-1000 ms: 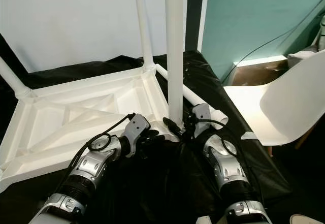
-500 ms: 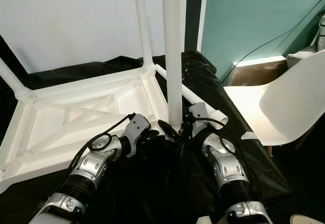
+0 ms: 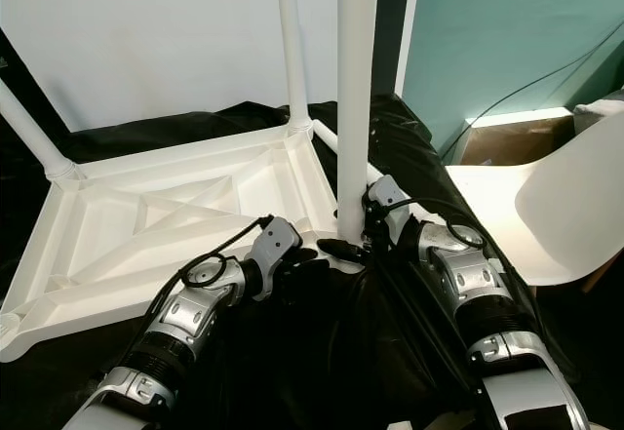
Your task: Building children table
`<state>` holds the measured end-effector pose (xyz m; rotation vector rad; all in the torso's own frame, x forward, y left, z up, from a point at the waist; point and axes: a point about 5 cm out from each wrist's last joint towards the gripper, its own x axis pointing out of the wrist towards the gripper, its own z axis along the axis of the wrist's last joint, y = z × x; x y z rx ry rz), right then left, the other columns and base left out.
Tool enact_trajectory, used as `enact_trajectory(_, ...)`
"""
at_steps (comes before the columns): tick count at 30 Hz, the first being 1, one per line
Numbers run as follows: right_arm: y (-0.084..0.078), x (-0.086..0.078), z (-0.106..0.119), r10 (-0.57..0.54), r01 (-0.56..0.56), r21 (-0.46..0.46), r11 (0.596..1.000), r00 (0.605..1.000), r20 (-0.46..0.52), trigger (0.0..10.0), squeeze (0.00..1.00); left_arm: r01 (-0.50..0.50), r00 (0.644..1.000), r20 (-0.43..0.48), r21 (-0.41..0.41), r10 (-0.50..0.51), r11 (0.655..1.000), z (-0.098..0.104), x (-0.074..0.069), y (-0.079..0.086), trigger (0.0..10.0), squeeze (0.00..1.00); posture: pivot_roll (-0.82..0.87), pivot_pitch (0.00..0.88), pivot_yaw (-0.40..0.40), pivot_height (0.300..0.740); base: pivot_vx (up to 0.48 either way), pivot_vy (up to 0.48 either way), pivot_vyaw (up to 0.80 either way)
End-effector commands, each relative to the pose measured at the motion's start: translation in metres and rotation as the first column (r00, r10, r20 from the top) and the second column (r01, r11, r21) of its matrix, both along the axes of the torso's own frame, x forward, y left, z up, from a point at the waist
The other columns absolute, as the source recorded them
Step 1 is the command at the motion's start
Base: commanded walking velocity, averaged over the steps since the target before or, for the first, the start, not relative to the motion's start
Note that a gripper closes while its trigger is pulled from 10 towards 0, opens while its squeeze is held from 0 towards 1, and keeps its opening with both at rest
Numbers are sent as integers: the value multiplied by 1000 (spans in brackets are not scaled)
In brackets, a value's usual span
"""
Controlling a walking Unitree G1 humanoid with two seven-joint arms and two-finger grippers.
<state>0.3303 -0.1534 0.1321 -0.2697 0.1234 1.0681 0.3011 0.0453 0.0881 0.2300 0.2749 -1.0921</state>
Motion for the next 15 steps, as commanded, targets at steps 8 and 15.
enact_trajectory(8,16,-11,-13,89,-88,18,996,996,-29,0,0,-60,984,-164,89,74,994,-42,-18,7,10000,0,89,0,18,740,0,0,0)
enact_trajectory(15,45,-19,-21,-263,246,188,951,962,69,0,0,-62,984,-163,92,76,994,-42,-18,8,10000,0,86,0,18,740,0,0,0)
